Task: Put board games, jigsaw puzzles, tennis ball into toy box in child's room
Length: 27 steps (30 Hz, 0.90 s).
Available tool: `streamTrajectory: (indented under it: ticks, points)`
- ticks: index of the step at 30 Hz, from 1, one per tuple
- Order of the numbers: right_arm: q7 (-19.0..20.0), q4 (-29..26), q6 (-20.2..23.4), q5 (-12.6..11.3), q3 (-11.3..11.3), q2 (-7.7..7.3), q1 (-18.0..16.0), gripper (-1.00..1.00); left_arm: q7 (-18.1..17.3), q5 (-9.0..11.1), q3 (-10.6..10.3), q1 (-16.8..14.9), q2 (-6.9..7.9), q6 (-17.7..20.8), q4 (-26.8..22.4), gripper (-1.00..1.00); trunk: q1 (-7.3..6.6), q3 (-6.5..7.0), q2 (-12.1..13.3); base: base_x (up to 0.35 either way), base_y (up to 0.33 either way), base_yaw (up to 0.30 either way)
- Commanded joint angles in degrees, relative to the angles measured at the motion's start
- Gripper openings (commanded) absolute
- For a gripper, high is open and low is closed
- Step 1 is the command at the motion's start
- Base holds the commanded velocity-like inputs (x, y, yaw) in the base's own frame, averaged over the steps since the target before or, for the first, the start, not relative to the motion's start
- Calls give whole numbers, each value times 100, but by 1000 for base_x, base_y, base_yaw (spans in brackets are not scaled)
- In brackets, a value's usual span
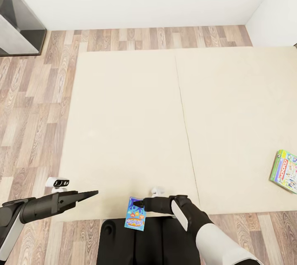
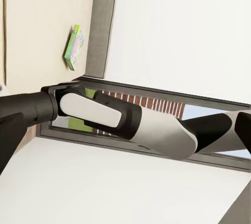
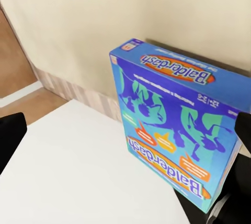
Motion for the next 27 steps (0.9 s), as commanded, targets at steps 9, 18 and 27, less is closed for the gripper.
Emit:
streamTrajectory:
  ticks: [9,18,27]
  points:
    - [10,-6,-39,-38,4,0,0,100,-21,-2,24,0,3,61,-2,100,3,23,-9,0,0,0]
    - [-8,6,-62,-33,4,0,4,100,-21,-2,31,0,5,61,-2,100,3,82,-9,0,0,0]
    - [-57,50,-68,-22,1,0,6,100,-21,-2,35,0,5,61,-2,100,3,85,-9,0,0,0]
